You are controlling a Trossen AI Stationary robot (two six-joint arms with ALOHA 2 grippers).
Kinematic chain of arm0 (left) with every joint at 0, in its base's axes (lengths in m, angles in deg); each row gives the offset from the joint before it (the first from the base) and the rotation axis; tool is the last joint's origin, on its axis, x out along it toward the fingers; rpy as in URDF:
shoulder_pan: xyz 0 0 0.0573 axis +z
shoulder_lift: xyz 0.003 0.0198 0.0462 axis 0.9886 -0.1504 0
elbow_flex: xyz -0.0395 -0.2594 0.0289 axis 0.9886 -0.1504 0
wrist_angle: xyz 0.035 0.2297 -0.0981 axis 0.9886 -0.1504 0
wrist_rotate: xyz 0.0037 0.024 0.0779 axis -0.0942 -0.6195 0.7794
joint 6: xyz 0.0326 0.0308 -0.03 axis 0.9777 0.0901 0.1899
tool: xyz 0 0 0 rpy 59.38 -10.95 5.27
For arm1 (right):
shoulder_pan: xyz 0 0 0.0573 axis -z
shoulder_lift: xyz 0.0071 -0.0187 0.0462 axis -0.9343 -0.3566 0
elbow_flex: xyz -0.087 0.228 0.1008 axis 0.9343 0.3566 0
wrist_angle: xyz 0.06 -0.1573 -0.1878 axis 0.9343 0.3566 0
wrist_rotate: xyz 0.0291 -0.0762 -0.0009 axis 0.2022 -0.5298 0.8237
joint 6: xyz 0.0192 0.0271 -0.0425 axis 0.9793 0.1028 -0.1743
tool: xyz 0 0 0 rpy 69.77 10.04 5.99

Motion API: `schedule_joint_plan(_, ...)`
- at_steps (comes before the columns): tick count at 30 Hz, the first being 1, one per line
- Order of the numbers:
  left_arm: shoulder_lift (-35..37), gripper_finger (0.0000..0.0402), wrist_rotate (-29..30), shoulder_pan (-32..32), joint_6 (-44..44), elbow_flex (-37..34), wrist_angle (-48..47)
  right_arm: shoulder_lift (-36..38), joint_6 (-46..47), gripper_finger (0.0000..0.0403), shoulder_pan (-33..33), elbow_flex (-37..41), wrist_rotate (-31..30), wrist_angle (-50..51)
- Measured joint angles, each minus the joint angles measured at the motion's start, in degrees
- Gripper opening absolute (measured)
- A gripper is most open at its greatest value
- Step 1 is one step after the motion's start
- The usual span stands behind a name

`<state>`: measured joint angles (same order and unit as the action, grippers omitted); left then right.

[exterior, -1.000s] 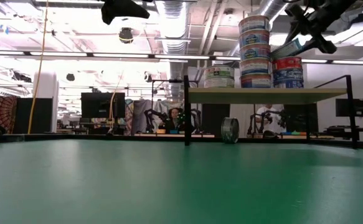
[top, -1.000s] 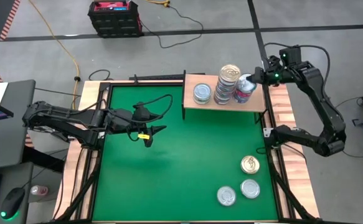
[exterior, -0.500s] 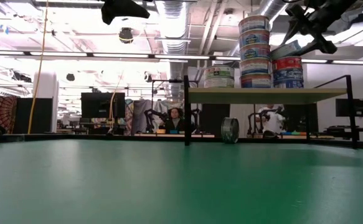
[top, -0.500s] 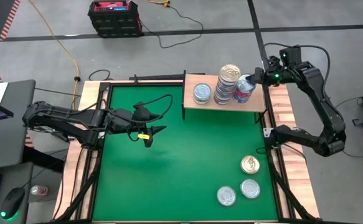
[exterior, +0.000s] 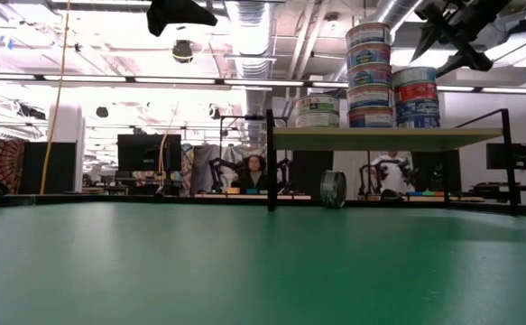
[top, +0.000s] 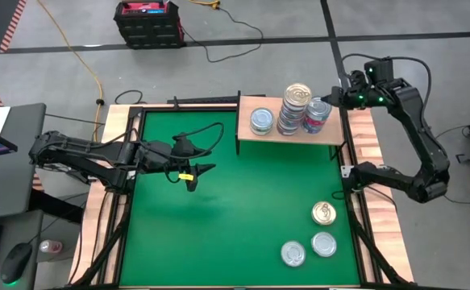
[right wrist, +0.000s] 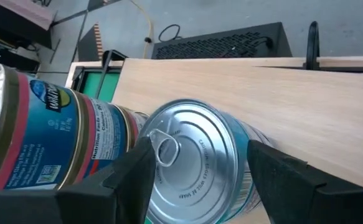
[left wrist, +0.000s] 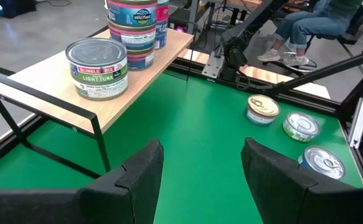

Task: Stack canned seafood by type on shelf
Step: Stack the light blue tuna can on top of the colored tuna cans, then move the shelf to the center of the table

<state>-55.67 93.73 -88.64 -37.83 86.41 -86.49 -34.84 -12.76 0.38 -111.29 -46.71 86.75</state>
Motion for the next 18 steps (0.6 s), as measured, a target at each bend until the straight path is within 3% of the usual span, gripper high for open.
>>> schedule_joint_plan(9, 0.0, 0.0206, -0.7, 0.0, -4.8, 0.0, 0.0, 4.6, -2.2, 0.0276, -5.3, -7.0, -8.7, -0.4)
schedule_joint_plan(15, 0.0, 0.0206, -1.5, 0.0, -9.5, 0.0, 0.4, 7.8, -5.7, 0.0276, -13.4, -14.7, -8.8, -2.6)
schedule_joint_plan(18, 0.0, 0.0206, -0.8, 0.0, -10.4, 0.0, 2.5, 8.6, -6.3, 0.0276, -19.5, -16.6, -4.5, -5.8)
